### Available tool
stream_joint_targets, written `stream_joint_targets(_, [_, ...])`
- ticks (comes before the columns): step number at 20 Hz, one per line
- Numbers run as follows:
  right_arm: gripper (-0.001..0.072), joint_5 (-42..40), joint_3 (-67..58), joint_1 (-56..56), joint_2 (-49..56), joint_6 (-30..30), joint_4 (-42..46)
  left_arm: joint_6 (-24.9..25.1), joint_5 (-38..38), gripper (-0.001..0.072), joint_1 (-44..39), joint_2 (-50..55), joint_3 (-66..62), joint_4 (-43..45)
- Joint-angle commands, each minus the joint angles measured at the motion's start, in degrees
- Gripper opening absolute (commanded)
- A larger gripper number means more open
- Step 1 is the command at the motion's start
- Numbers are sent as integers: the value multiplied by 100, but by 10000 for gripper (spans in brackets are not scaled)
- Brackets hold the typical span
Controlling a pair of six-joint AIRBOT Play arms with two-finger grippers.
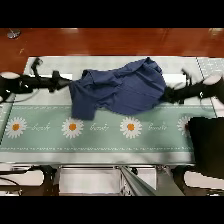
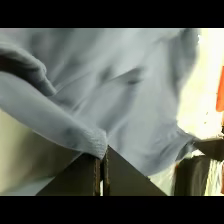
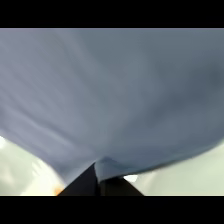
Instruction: Fold the shirts.
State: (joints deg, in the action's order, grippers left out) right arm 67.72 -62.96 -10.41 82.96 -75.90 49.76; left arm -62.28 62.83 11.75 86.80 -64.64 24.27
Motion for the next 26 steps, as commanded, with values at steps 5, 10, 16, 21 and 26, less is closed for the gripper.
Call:
stream_joint_targets(5, [23, 918, -5862, 52, -140, -632, 752, -164, 72, 17, 372, -1635, -3001, 94])
stream_joint_targets(10, [24, 577, -6008, 52, -1882, -741, 1246, -1163, 396, 17, 1257, -2605, -4962, 1665])
stream_joint_targets(16, [24, 1137, -5005, 52, -4009, -798, 1768, -1397, 737, 17, 1447, -4118, -5202, 3534])
stream_joint_targets(21, [24, 2199, -5005, 52, -4485, -1062, 2380, -2127, 1266, 17, -824, -5073, -4892, 6485])
stream_joint_targets(26, [24, 2234, -3707, 52, -4448, -1141, 1974, -2465, 1738, 17, -1884, -5248, -2922, 7108])
